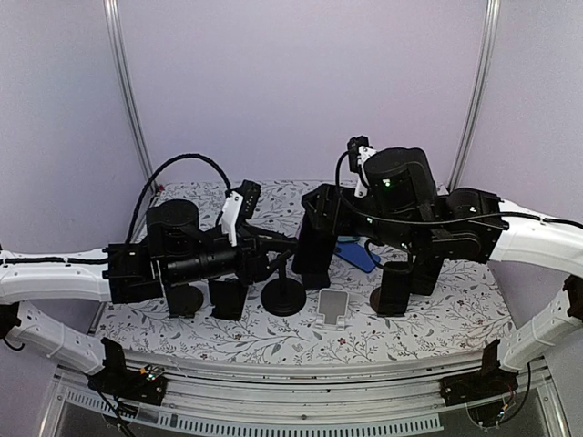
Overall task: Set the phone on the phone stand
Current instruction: Pass from the right arm to the left
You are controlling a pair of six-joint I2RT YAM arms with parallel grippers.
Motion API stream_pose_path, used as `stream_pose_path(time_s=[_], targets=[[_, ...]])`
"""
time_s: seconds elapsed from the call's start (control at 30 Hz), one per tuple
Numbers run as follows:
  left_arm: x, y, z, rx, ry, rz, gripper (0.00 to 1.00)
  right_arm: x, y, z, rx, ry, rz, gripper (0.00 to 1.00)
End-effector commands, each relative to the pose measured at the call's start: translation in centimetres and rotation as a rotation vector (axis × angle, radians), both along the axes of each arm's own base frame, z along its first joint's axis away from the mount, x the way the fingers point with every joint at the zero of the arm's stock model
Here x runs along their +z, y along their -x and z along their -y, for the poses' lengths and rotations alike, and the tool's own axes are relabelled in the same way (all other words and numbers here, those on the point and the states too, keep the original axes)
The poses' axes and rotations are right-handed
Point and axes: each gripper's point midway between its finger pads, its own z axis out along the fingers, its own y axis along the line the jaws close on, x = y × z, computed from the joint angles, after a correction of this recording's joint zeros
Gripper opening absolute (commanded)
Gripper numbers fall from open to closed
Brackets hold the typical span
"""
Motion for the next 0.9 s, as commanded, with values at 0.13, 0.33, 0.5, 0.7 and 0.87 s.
stream_pose_path(time_s=[0.13,0.33,0.5,0.7,0.87], targets=[[0.3,-0.1,2.0,-0.028,-0.030,0.000,0.47,3.3,0.1,-1.9,0.080,-0.062,0.054,0.22],[-0.1,-0.6,3.2,-0.032,-0.055,-0.016,0.37,3.3,0.2,-2.6,0.106,-0.048,0.058,0.22],[-0.2,-0.6,3.9,-0.044,-0.052,-0.029,0.26,3.0,0.4,-3.1,0.133,-0.039,0.056,0.22],[-0.3,-0.6,4.5,-0.060,-0.039,-0.046,0.02,2.8,0.6,-3.6,0.156,-0.035,0.056,0.23],[0.3,-0.5,4.7,-0.060,0.003,-0.065,0.00,2.6,0.7,-3.7,0.167,-0.030,0.056,0.31]])
